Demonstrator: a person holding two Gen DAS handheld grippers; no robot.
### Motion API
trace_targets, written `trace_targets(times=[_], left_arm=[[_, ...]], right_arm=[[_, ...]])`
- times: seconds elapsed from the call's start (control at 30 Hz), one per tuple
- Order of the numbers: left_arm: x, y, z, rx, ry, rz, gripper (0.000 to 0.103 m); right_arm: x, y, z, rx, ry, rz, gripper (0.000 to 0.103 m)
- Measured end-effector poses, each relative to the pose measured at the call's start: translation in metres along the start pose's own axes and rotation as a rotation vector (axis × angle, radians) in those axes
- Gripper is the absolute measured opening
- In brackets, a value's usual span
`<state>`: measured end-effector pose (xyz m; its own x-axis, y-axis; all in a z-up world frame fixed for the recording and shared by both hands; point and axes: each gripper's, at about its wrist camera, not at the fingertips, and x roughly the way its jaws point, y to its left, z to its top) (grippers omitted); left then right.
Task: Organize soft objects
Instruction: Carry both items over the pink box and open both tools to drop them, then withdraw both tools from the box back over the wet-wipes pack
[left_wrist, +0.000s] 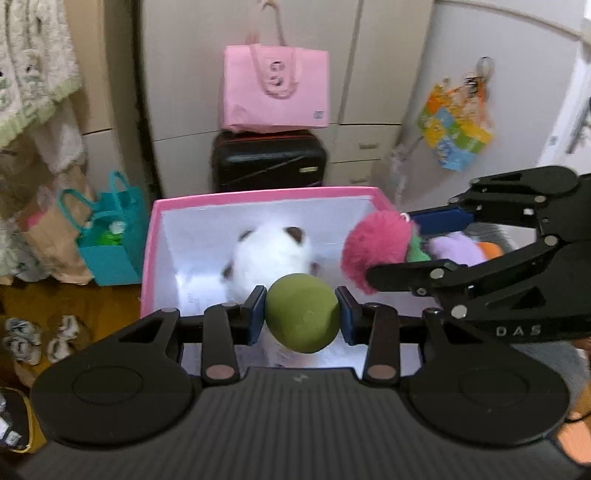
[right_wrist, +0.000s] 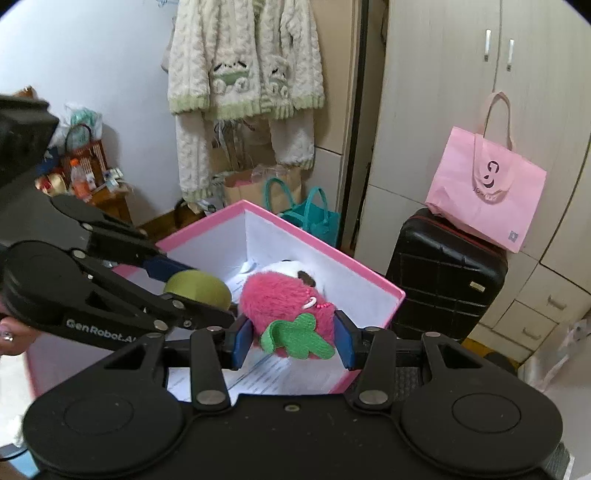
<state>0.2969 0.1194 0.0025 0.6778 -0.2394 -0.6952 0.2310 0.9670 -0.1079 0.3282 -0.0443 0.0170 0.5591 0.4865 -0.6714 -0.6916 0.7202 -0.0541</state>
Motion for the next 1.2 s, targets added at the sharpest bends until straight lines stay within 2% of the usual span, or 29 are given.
trace_targets(times=[0.13,0.27,0.33,0.37,0.53,0.77,0.9,1.2], left_arm=[[0.017,0.006,0.002,-0.026,0.038,0.008,0.039],[0.034,0.009,0.001,-0.069,0.070,0.016,0.043],[0.035,0.010,-0.001,-0.086,0.077,0.019,0.058],[0.033,0.010,-0.002,-0.091,0.077,0.016,0.060],[0.008,0.004,-0.004,-0.059,0.033,0.012,0.065],[-0.036,-0.007,-0.011,0.013,-0.008,0.048,0.065],[-0.062,-0.016,-0.017,0.047,-0.020,0.040,0.065],[-0.107,-0.034,-0.033,0.077,-0.046,0.037,0.065]], right_arm=[[0.018,0.002,0.004,-0.106,0.016,-0.089,0.053],[0.035,-0.005,0.004,-0.127,0.053,-0.106,0.055],[0.036,-0.012,0.004,-0.096,0.046,-0.091,0.057],[0.035,-0.015,0.003,-0.073,0.040,-0.077,0.060],[0.012,-0.028,-0.003,0.064,-0.042,-0.012,0.074],[-0.040,-0.032,-0.020,0.219,-0.125,0.059,0.074],[-0.069,-0.025,-0.030,0.231,-0.128,0.062,0.074],[-0.123,0.002,-0.049,0.171,-0.147,0.055,0.074]])
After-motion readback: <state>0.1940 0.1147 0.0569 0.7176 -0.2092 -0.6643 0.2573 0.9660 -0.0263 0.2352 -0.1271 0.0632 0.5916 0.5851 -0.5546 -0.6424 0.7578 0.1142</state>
